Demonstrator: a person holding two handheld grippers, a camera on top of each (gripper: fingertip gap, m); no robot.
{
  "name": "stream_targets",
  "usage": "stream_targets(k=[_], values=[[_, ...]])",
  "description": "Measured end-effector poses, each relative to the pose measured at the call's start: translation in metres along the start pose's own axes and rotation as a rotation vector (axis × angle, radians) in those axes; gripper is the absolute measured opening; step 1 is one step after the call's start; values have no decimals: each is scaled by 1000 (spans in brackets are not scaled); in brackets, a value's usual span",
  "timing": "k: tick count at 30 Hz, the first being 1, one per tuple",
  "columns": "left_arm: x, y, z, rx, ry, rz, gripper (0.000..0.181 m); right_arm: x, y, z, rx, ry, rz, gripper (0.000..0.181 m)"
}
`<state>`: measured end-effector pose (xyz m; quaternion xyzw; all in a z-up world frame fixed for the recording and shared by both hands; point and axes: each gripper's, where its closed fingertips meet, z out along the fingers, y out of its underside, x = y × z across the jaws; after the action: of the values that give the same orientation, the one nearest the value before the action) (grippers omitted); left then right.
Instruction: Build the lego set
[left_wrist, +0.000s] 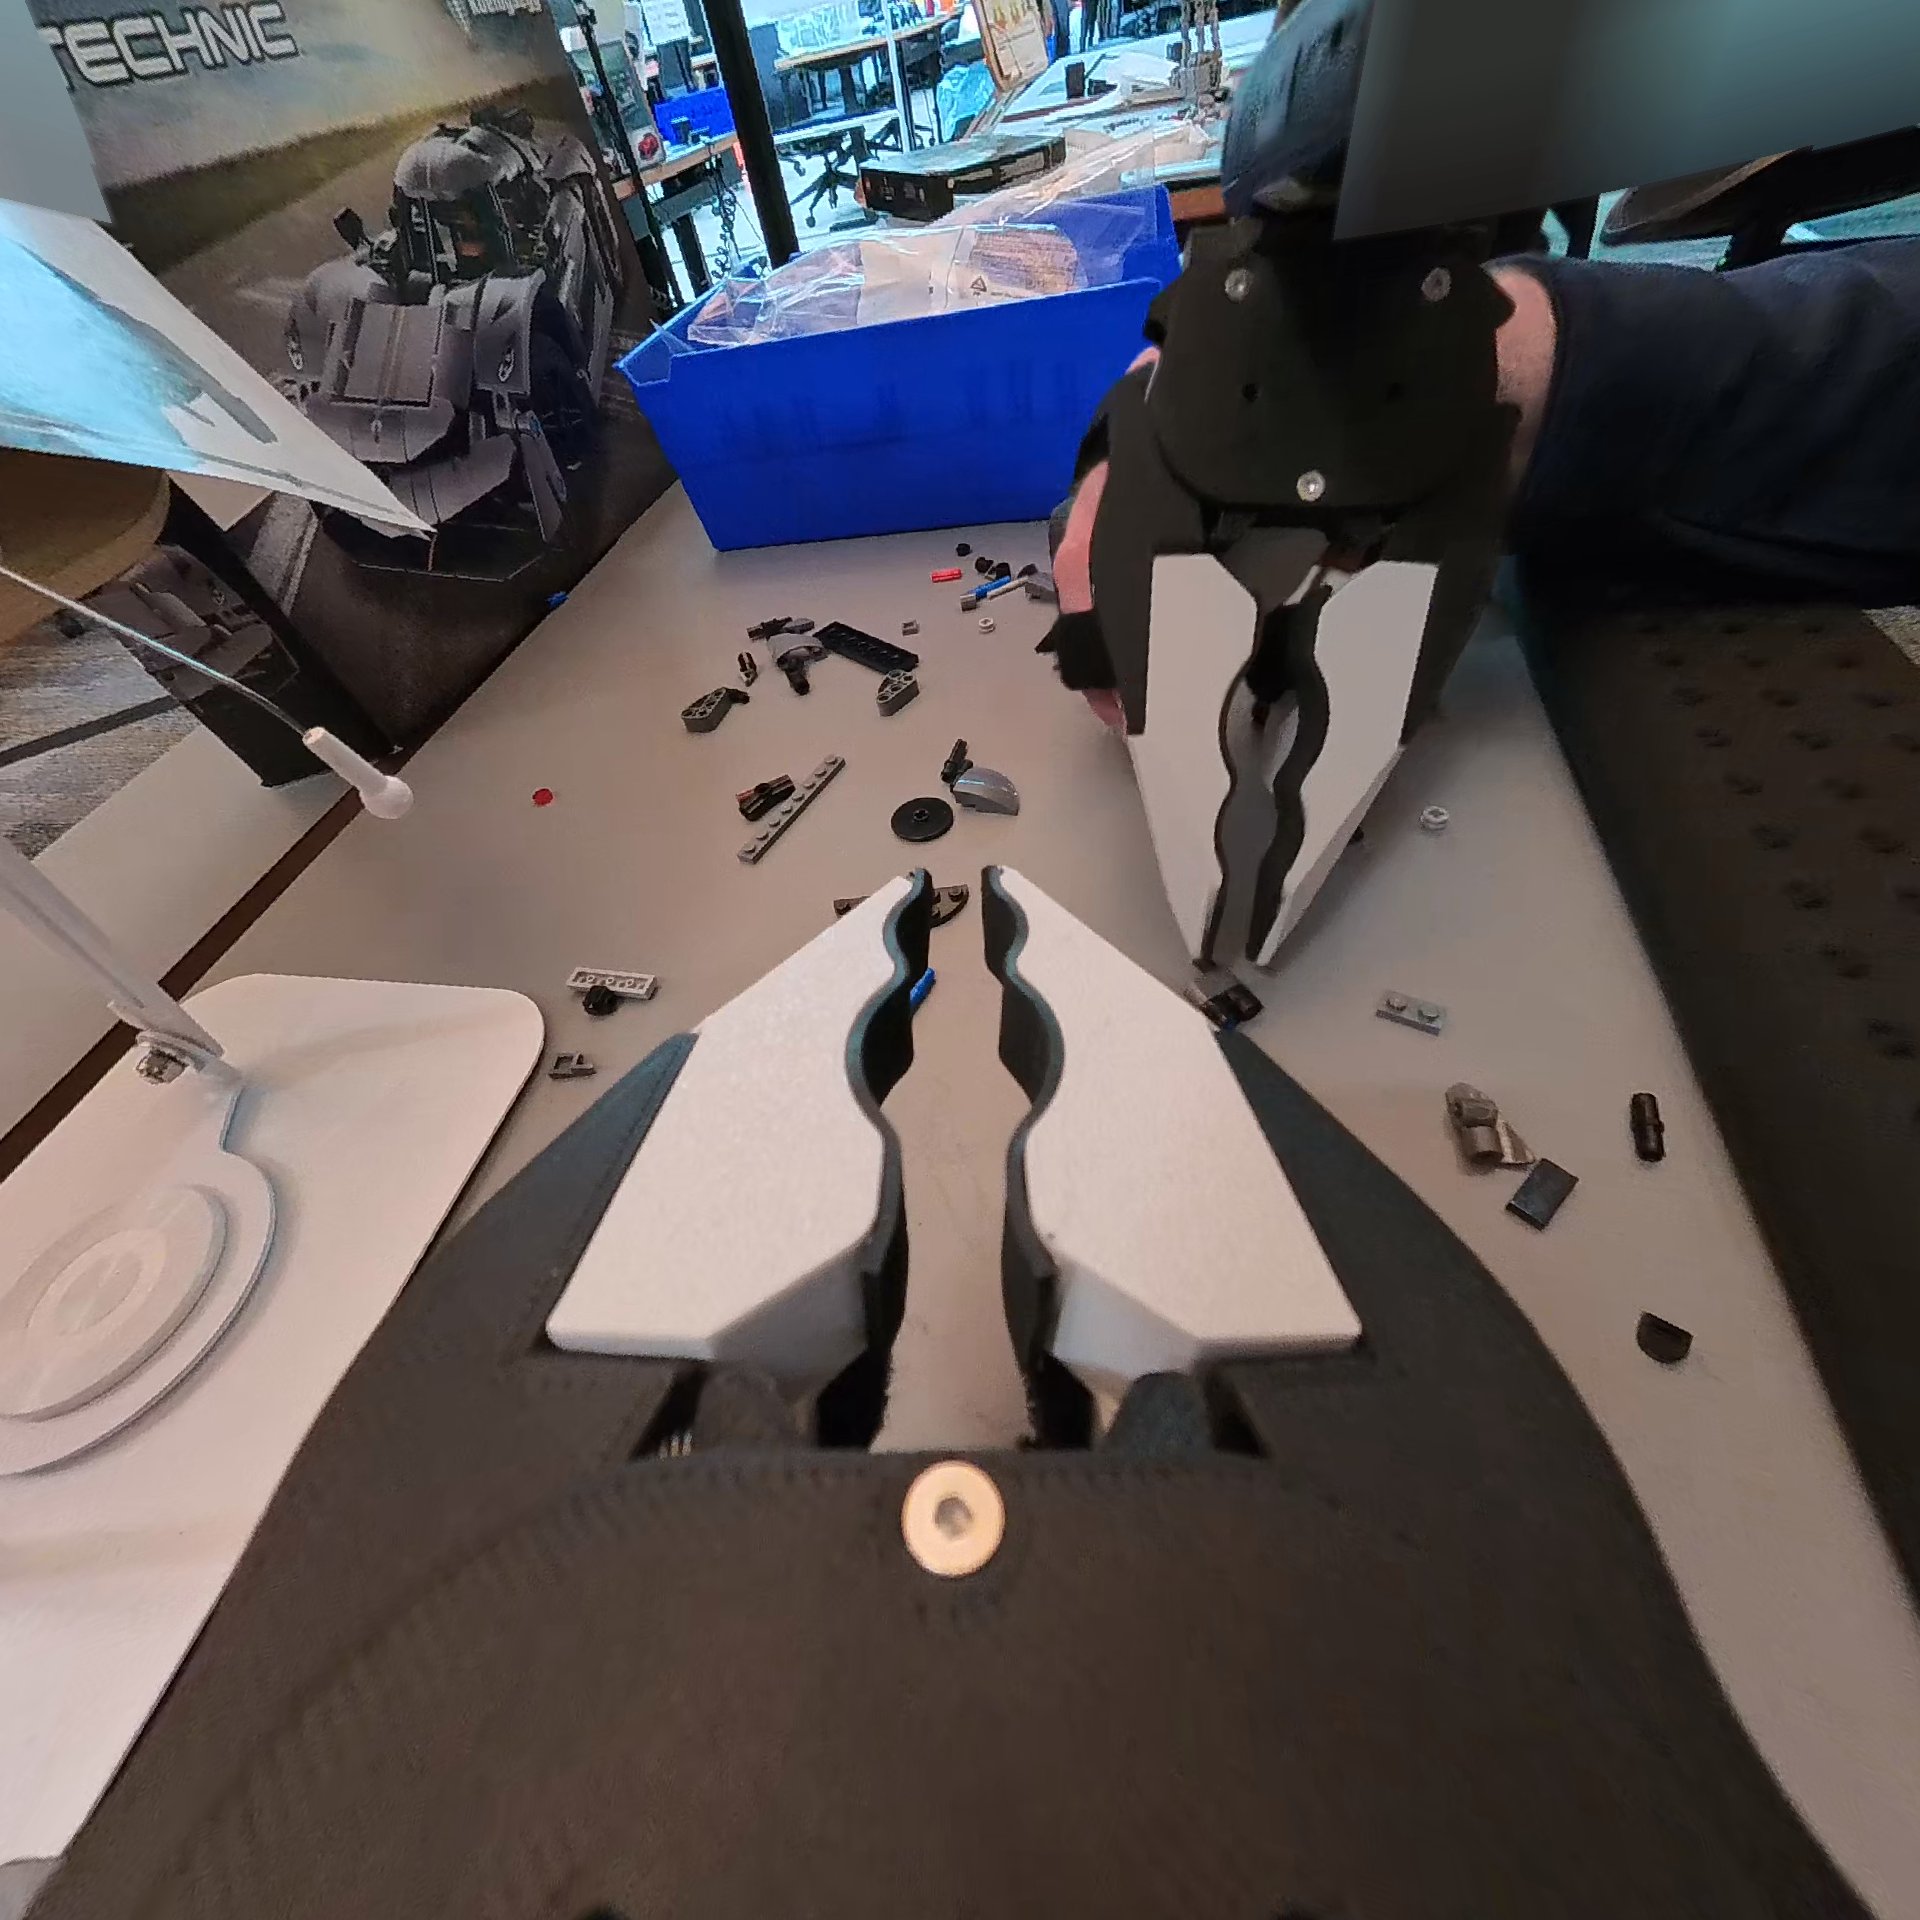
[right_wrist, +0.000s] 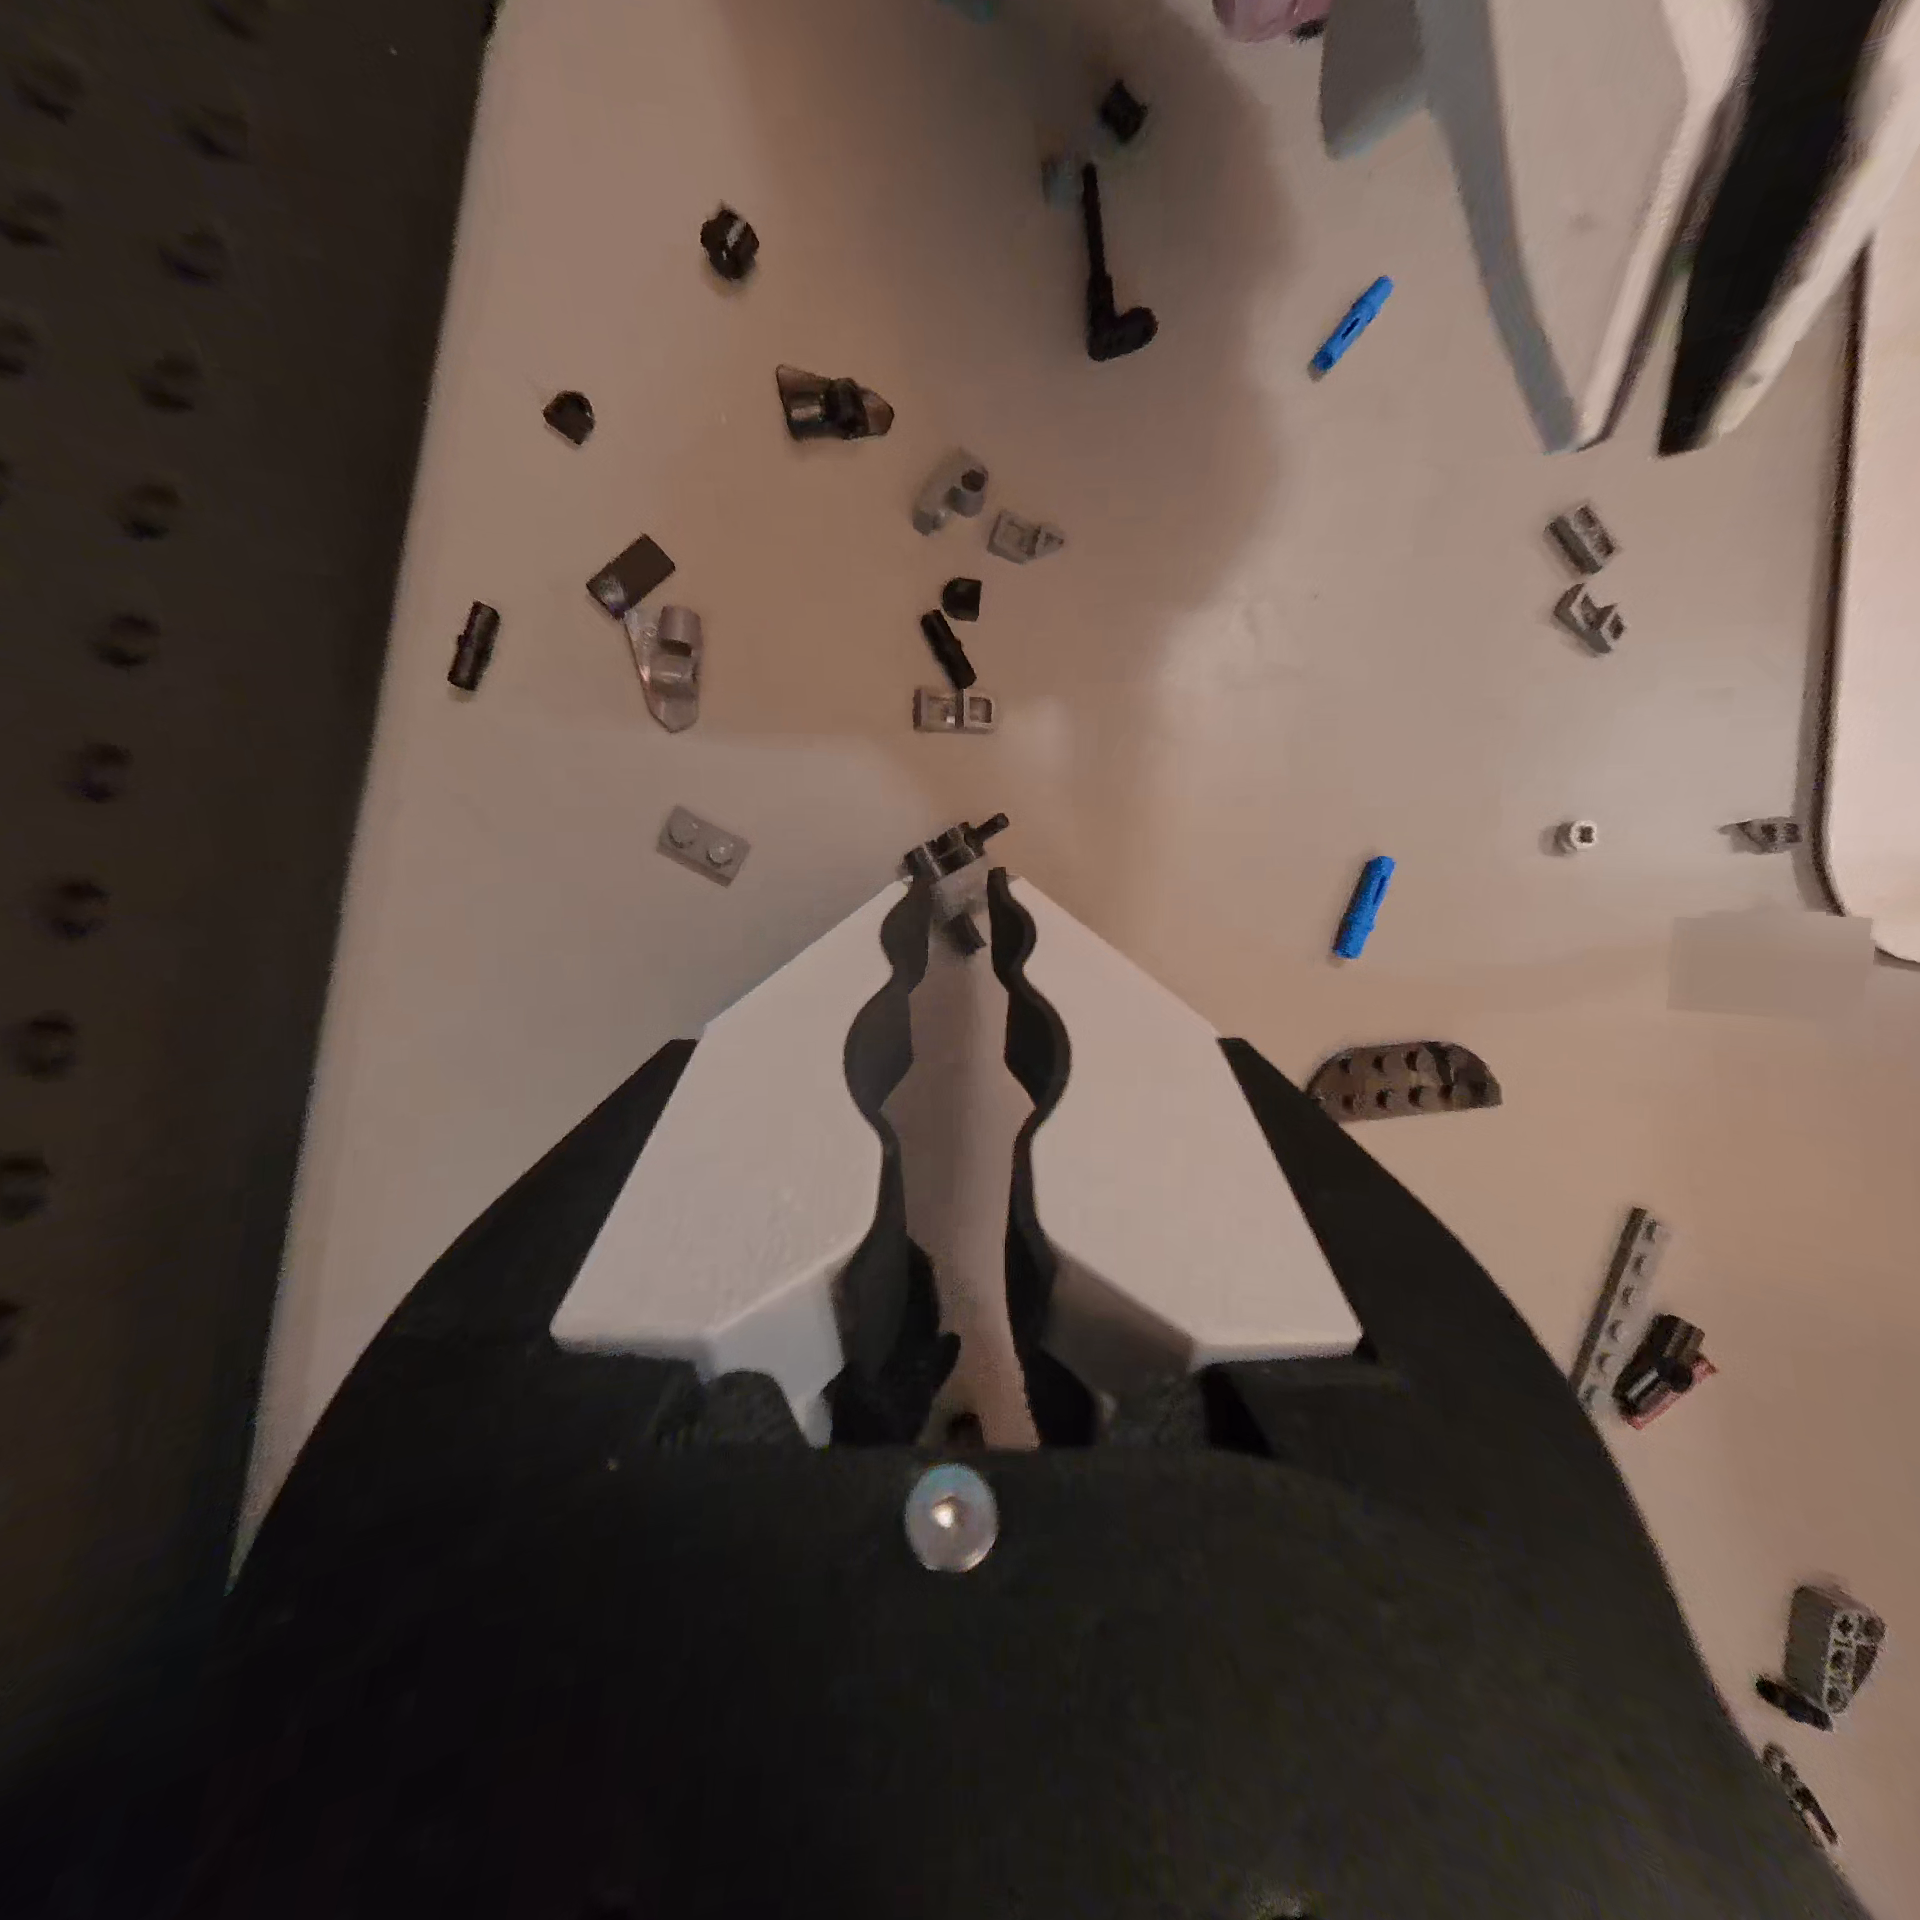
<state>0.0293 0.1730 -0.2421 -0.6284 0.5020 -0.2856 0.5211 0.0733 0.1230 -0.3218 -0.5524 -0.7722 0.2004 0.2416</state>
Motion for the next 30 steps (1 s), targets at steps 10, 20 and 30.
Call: stream_targets(k=[10, 20, 30], values=[[-9, -2, -6, 3, -32, -3, 6, 12, 12, 8, -68, 53, 22, 0], [-19, -2, -10, -6, -65, -25, 7, 34, 25, -5, -70, 122, 140, 10], [-27, -8, -21, -40, -98, 18, 6, 54, 7, -39, 103, 214, 198, 10]])
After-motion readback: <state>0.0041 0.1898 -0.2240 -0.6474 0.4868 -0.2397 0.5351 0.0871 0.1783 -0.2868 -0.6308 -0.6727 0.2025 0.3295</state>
